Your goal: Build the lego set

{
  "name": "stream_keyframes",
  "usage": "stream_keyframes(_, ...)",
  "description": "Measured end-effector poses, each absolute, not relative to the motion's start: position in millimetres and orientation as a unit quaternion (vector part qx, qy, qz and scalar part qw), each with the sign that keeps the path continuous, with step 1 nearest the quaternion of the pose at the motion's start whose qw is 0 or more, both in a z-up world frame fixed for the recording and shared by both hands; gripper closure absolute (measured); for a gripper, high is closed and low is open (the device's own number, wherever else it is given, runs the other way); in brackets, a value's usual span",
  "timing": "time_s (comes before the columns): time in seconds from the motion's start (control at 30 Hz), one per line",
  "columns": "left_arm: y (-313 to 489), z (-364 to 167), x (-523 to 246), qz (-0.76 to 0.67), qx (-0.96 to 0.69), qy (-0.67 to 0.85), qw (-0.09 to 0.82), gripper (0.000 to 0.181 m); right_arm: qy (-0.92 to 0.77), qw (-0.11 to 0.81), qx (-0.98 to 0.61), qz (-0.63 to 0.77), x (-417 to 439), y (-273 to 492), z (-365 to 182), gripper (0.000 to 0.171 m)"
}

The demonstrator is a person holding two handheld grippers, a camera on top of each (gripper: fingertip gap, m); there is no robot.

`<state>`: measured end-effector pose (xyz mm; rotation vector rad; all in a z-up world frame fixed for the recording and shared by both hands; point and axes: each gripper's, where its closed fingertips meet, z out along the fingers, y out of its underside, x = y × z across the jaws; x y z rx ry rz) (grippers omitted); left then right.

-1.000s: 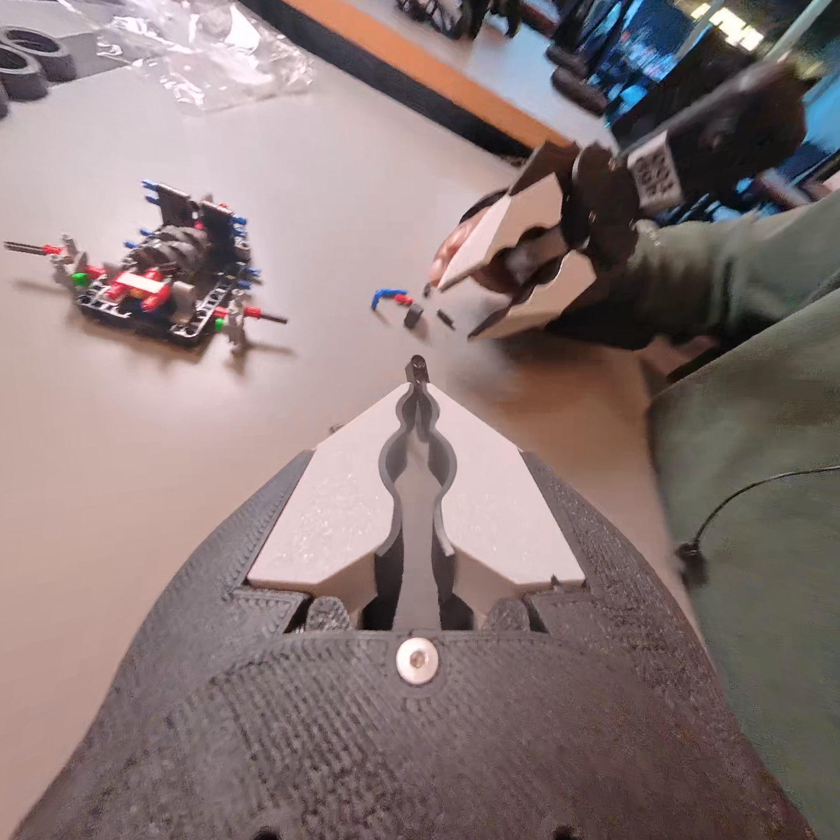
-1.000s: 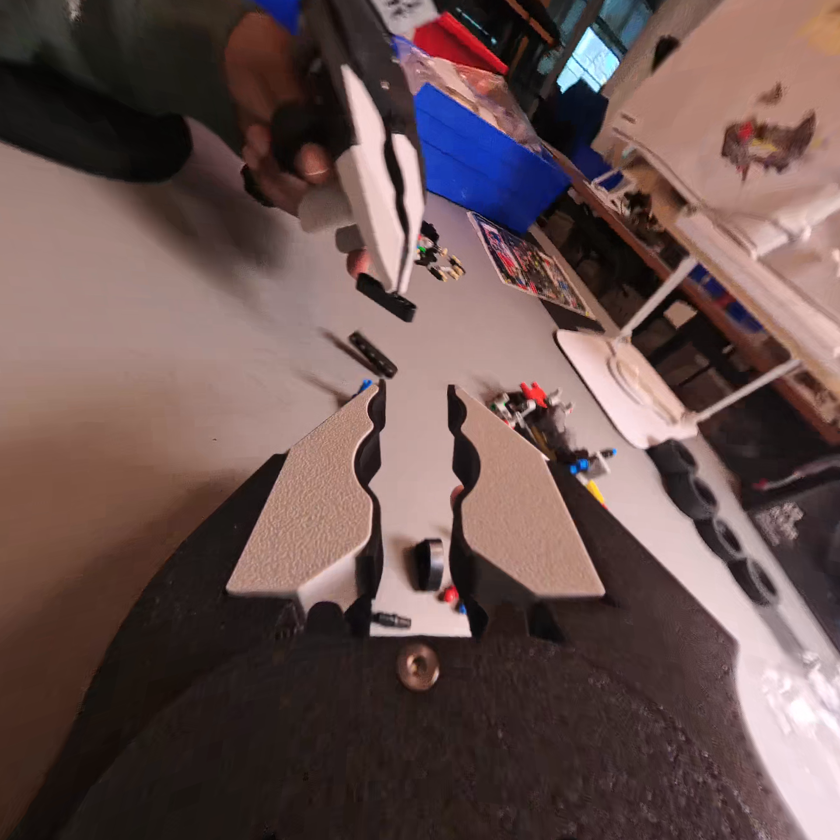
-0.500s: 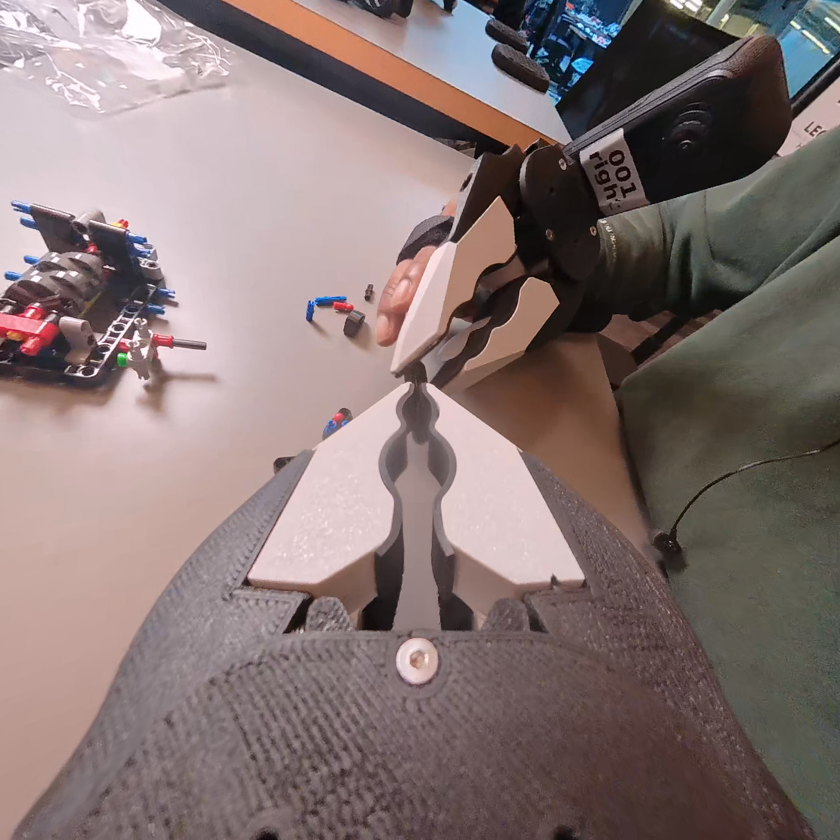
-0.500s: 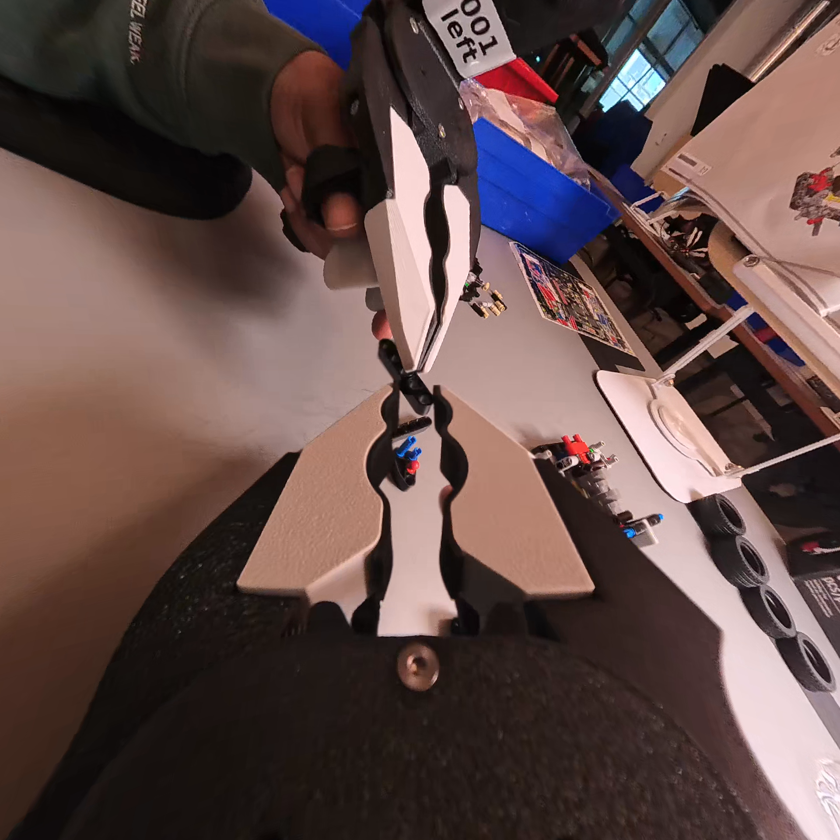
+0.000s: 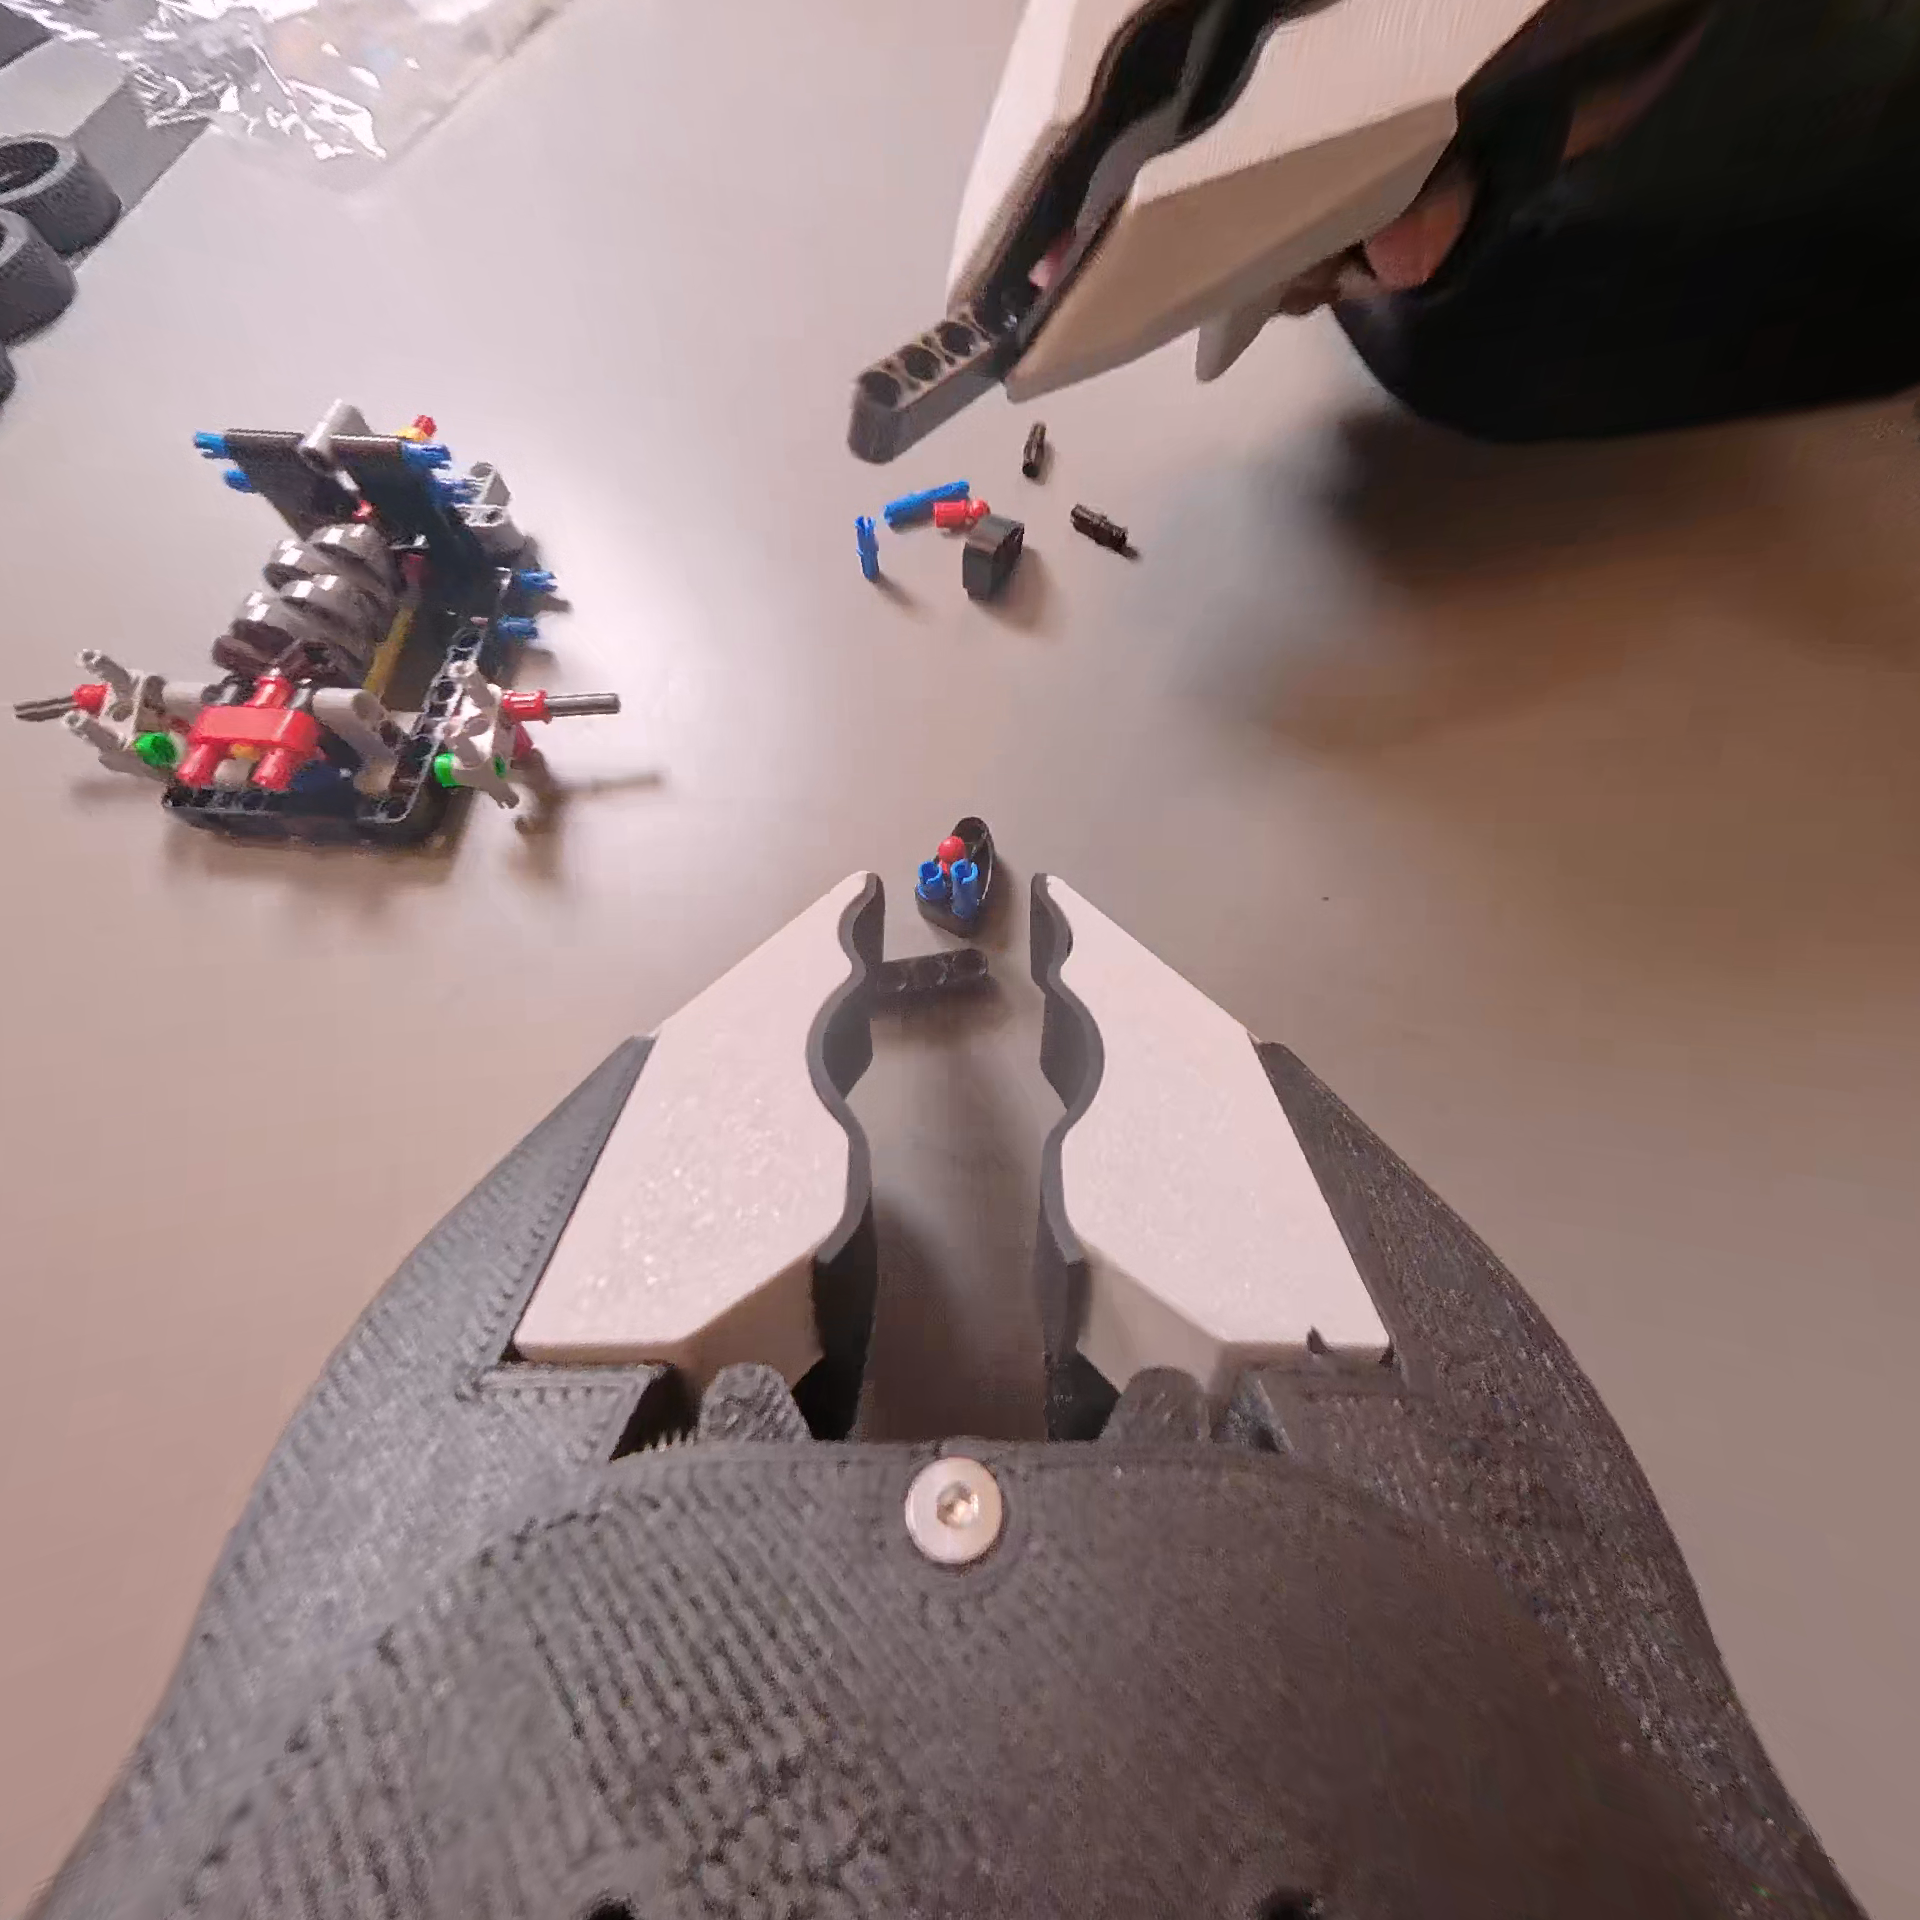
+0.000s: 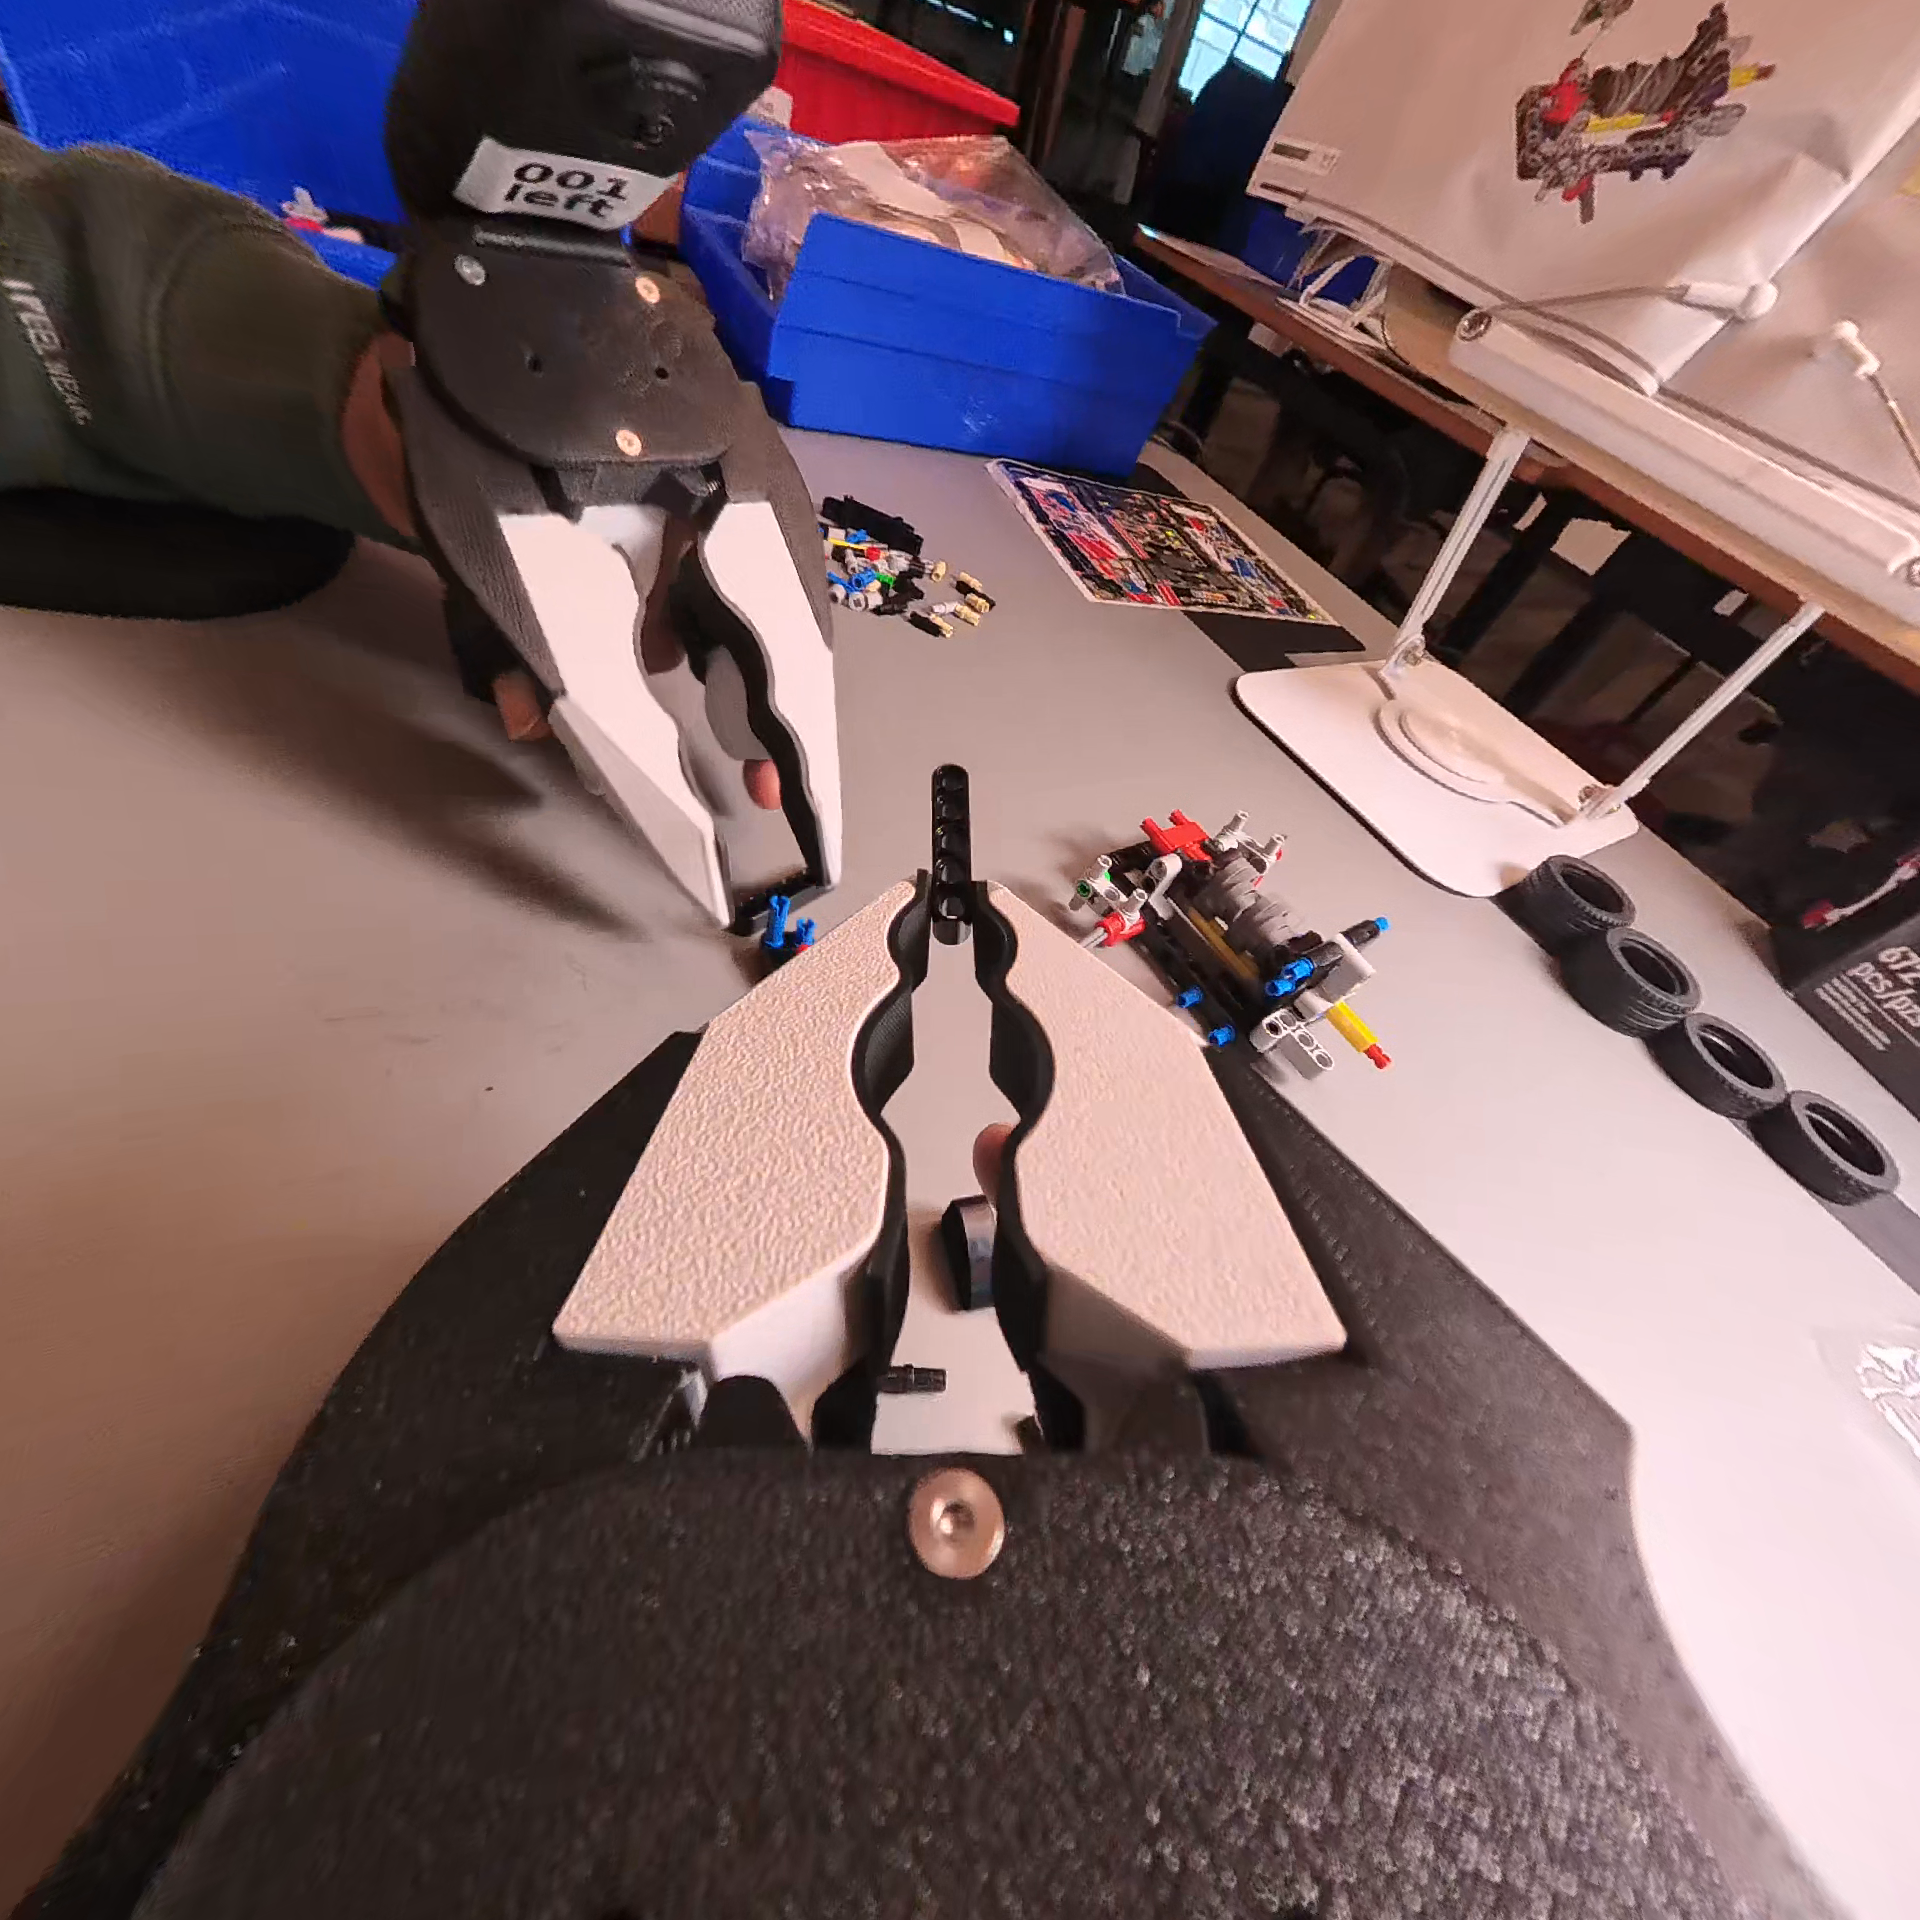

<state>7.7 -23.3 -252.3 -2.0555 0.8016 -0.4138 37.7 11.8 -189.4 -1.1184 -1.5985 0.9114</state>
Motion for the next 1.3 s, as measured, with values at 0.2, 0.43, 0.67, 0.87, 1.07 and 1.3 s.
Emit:
stream_keyframes(0.2,-19.0,-269.2,15.4,-0.113,-0.827,0.369,0.408,0.157,-0.663,0.476,-0.453,0.358,37.4,8.9,-195.8,0.166)
stream_keyframes(0.43,-32.2,-269.5,-1.2,-0.098,-0.831,0.378,0.396,0.162,-0.662,0.479,-0.454,0.356,39.1,10.6,-196.6,0.166)
stream_keyframes(0.67,-28.8,-269.2,-26.3,-0.066,-0.835,0.37,0.402,0.181,-0.66,0.475,-0.458,0.36,38.3,10.7,-198.1,0.167)
stream_keyframes(0.87,-6.0,-245.4,-39.2,-0.031,-0.819,0.329,0.469,0.163,-0.657,0.474,-0.467,0.354,38.4,14.7,-199.6,0.166)
stream_keyframes(1.07,-23.9,-250.9,9.1,-0.158,-0.805,0.365,0.44,0.146,-0.636,0.467,-0.486,0.376,37.9,17.5,-194.4,0.166)
stream_keyframes(1.3,-15.8,-265.7,20.3,-0.117,-0.813,0.391,0.416,0.158,-0.639,0.464,-0.482,0.379,37.9,14.4,-194.7,0.166)
